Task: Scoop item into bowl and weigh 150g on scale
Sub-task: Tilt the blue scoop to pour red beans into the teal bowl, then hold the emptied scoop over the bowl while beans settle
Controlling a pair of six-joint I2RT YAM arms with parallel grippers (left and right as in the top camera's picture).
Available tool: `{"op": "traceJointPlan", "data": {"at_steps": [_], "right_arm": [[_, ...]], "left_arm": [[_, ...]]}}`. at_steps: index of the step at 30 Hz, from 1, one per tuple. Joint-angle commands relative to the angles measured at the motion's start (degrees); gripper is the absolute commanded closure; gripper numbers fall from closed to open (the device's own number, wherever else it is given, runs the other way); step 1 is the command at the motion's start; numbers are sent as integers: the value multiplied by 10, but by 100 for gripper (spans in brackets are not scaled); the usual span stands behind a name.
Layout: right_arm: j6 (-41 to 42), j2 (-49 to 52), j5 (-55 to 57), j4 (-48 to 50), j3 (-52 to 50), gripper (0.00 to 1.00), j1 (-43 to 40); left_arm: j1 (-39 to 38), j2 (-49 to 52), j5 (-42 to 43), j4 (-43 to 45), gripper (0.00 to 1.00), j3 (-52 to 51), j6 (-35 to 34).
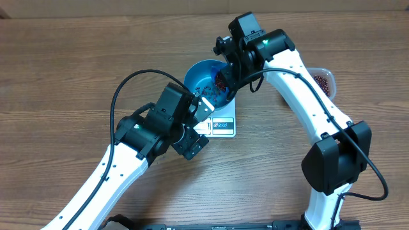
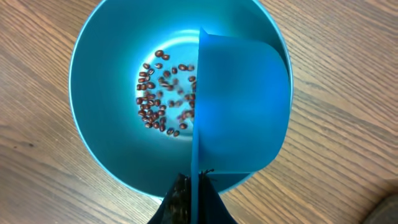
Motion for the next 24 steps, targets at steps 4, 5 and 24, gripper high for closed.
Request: {"op": "traceJointPlan", "data": {"at_steps": [4, 5, 24], "right_arm": [[-4, -2, 40, 3, 17, 96, 25], [-6, -2, 43, 3, 17, 96, 28], [-12, -2, 124, -5, 17, 96, 70]], "left_arm": [[2, -2, 10, 3, 1, -4, 9], [2, -2, 10, 3, 0, -4, 9], [2, -2, 10, 3, 0, -4, 9]]}}
